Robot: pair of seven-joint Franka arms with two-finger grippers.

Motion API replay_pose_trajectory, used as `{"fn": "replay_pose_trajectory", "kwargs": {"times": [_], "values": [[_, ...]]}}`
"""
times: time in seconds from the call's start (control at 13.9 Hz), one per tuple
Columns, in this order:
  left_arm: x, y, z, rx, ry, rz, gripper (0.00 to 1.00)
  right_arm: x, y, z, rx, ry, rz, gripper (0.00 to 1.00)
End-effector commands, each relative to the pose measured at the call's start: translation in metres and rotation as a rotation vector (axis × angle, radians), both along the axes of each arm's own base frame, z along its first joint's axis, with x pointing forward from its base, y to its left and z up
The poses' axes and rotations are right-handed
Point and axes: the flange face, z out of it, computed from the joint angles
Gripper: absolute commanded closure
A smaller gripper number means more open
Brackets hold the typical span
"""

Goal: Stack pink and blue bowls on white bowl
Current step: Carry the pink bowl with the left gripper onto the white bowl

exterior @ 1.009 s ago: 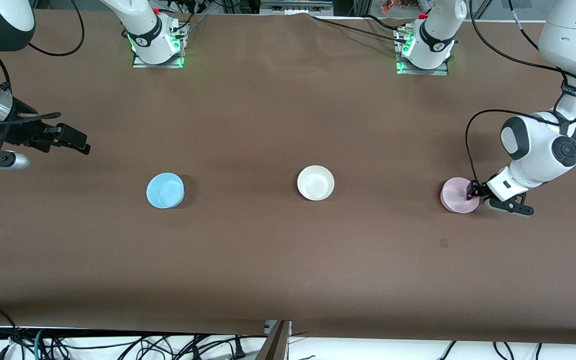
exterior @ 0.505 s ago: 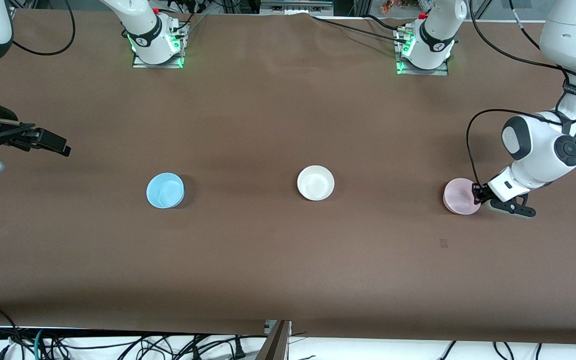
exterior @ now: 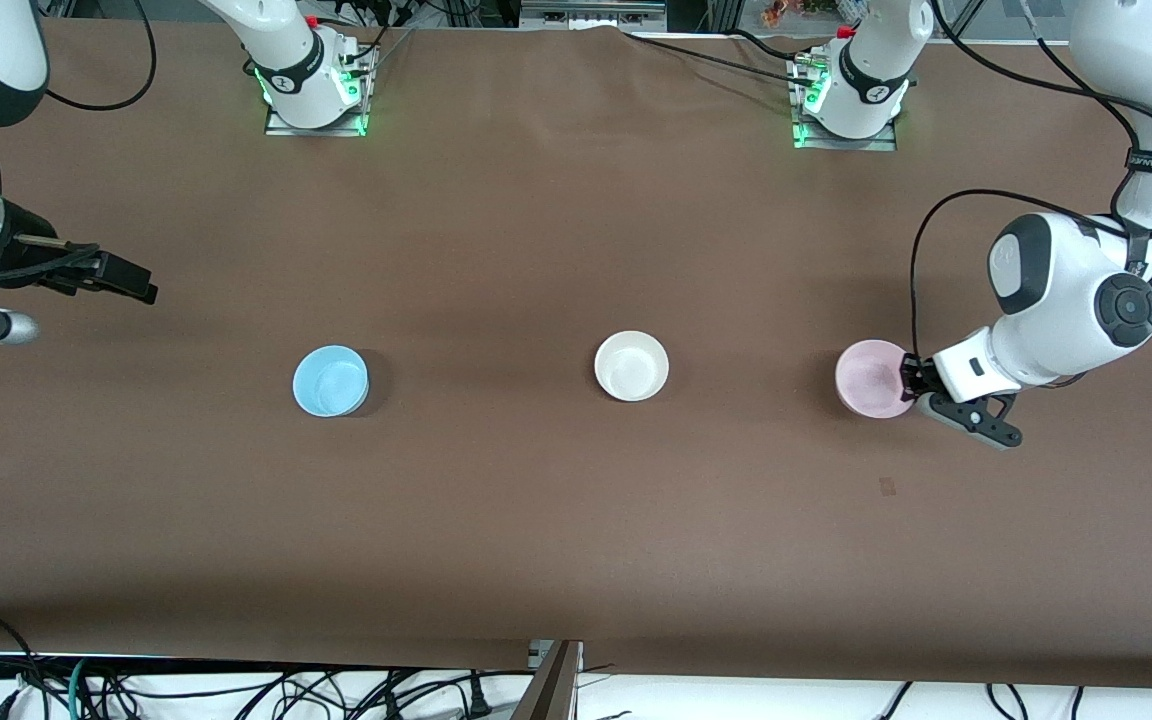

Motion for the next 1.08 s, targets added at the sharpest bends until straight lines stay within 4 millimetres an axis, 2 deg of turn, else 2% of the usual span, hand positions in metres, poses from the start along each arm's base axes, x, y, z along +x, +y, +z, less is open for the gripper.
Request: {"fn": "replay_pose_trajectory", "kwargs": {"times": [0.0,0.22,0.36,0.5,0.72,0.94,1.01], "values": [[0.002,-0.089,0.017,0.000,0.025,0.085,1.00,-0.032,0.005,0.001,-0.011,-0.024,0.016,0.01],[-0.003,-0.187,0.010,-0.015,0.053,0.205,1.00,-0.037,0.004,0.001,-0.008,-0.035,0.016,0.01],[-0.012,-0.238,-0.003,-0.022,0.079,0.244,1.00,-0.035,0.005,-0.003,-0.008,-0.018,0.013,0.01],[-0.023,-0.277,-0.019,-0.020,0.103,0.230,1.00,-0.030,0.009,-0.003,-0.007,-0.027,0.016,0.01],[-0.028,-0.295,-0.037,-0.033,0.096,0.213,1.00,-0.012,0.011,0.002,-0.003,-0.043,0.019,0.01],[-0.039,-0.321,-0.049,-0.061,0.085,0.205,1.00,-0.003,0.013,-0.017,0.008,-0.012,0.007,0.01],[-0.043,-0.325,-0.051,-0.057,0.088,0.196,1.00,0.000,0.014,-0.029,0.008,0.011,0.013,0.01]]}}
